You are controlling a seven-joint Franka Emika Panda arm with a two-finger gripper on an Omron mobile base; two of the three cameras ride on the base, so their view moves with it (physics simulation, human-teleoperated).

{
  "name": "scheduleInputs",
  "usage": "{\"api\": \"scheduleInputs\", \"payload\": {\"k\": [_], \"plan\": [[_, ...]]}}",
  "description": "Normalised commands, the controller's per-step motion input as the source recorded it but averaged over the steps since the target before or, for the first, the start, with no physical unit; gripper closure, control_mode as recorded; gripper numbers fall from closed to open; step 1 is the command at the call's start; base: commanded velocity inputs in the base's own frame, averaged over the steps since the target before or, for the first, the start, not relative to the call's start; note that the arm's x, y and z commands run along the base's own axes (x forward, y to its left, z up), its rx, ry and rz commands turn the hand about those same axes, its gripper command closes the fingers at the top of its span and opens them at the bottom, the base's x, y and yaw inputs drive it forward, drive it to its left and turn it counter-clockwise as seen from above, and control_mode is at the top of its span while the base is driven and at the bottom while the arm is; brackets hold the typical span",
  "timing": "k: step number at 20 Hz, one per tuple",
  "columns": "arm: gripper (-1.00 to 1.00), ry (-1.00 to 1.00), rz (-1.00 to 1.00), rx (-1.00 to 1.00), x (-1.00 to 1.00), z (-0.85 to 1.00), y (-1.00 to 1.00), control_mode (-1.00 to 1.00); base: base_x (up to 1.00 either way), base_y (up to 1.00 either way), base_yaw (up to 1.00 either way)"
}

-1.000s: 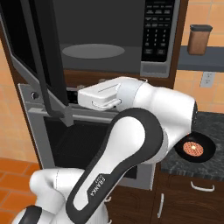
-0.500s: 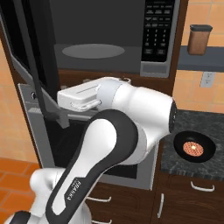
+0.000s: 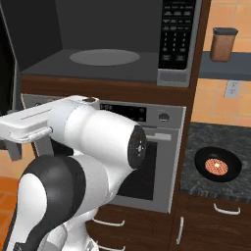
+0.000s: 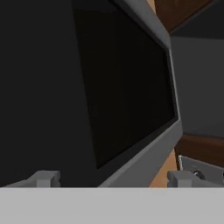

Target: Open the microwave, place the bowl with waffle inside the microwave, then close the microwave door and turn it on.

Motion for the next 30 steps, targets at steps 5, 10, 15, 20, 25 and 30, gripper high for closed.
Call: {"api": "scheduleInputs", "payload": {"k": [5,10,15,20,25,30], "plan": [[-1.00,0.01,0.00,0.00,-0.31,0.00,0.92,-1.00,0.00,0.00,0.00],[-1.00,0.01,0.00,-0.03,-0.13,0.00,0.97,-1.00,0.00,0.00,0.00],[-1.00,0.00,0.00,-0.04,-0.01,0.00,0.92,-1.00,0.00,0.00,0.00],[-1.00,0.00,0.00,-0.02,0.00,0.00,0.52,-1.00,0.00,0.00,0.00],[-1.00,0.00,0.00,0.00,0.00,0.00,0.00,-1.00,0.00,0.00,0.00],[-1.00,-0.03,0.00,-0.03,0.00,0.00,0.35,-1.00,0.00,0.00,0.00]]}}
